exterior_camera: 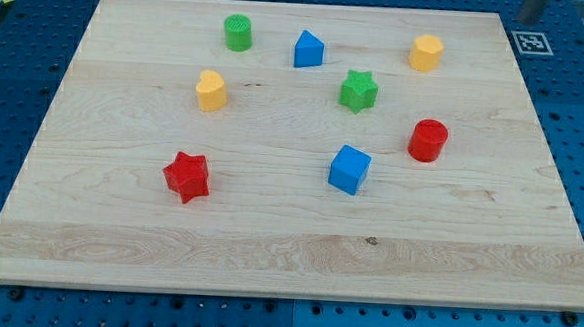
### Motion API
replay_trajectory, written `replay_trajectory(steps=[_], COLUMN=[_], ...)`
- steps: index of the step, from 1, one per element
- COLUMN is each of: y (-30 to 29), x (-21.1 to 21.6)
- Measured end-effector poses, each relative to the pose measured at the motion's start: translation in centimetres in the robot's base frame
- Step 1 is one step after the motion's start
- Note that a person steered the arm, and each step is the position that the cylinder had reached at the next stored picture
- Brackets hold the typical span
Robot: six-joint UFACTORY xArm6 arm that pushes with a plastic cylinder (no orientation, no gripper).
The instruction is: Point your arm at the yellow hexagon
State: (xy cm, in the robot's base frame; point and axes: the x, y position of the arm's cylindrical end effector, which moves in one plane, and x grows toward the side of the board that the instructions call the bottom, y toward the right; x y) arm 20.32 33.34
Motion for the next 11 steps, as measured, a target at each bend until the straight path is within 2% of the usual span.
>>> replay_trajectory(steps=[4, 11], y=[-3.9, -15.7], x=[-0.2, -0.7])
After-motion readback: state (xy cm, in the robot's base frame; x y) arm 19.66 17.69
